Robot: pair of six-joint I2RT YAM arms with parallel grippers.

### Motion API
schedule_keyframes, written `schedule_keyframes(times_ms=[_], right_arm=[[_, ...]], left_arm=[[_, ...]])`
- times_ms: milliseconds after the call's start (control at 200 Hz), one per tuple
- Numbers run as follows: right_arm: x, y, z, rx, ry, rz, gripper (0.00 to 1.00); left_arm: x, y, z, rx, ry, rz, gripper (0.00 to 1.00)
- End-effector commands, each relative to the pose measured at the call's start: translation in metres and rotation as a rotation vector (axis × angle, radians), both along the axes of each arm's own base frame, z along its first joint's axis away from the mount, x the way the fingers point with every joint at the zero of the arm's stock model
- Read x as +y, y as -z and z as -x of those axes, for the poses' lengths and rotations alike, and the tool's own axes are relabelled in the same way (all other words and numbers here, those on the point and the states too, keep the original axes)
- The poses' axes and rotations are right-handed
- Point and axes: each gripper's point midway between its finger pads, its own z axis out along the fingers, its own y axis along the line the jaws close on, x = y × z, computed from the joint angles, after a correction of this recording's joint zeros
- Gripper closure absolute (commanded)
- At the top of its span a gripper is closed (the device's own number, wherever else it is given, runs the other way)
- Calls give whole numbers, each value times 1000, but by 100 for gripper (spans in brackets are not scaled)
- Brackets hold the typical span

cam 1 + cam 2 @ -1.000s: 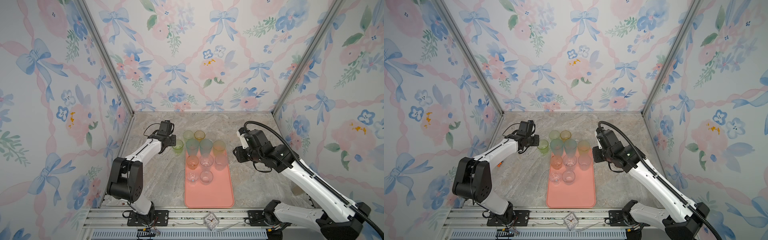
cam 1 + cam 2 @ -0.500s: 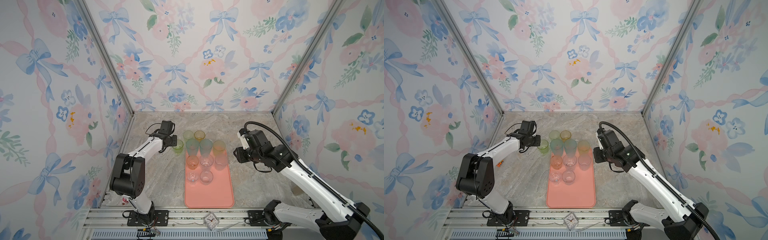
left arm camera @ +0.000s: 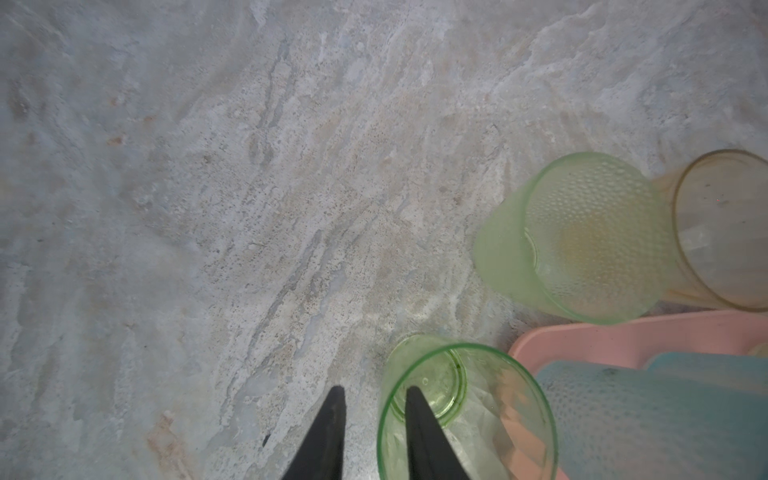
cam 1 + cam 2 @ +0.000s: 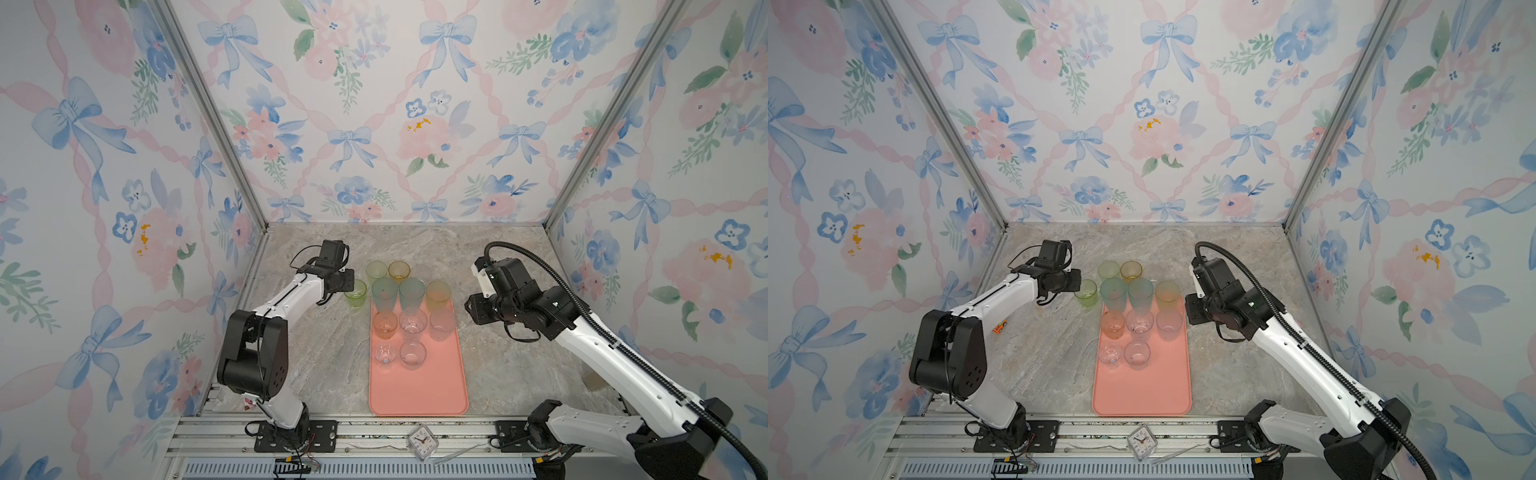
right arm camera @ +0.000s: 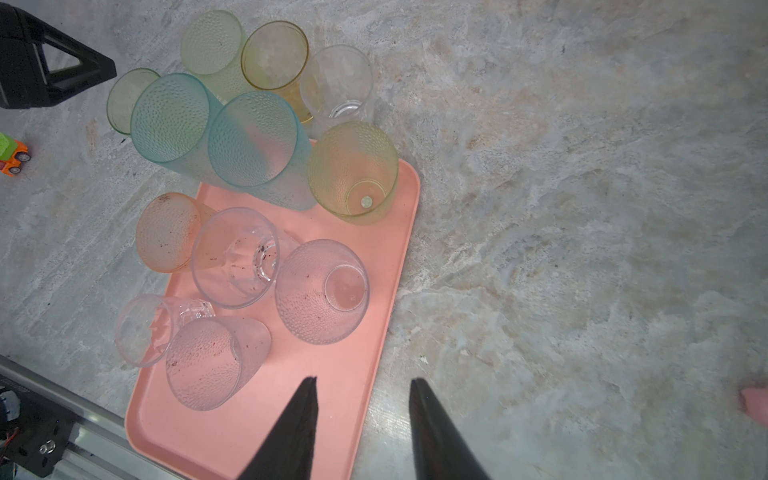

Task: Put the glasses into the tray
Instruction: 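Raise the right gripper away while the left gripper reaches the green cup, then close the left gripper on the green cup rim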

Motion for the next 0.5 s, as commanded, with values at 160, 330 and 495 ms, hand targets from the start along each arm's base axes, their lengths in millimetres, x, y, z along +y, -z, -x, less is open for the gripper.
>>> schedule_keyframes(times_ms=[160,330,495], right_arm=[[4,3,-4,7,-14,-9,59],[3,2,-3,6,-13,-13,59],[2,2,-1,5,-13,-14,59]], left_arm=[[1,-15,12,-19,15,19,73],[0,2,16,33,24,15,75],[1,13,16,64,20,1,73]])
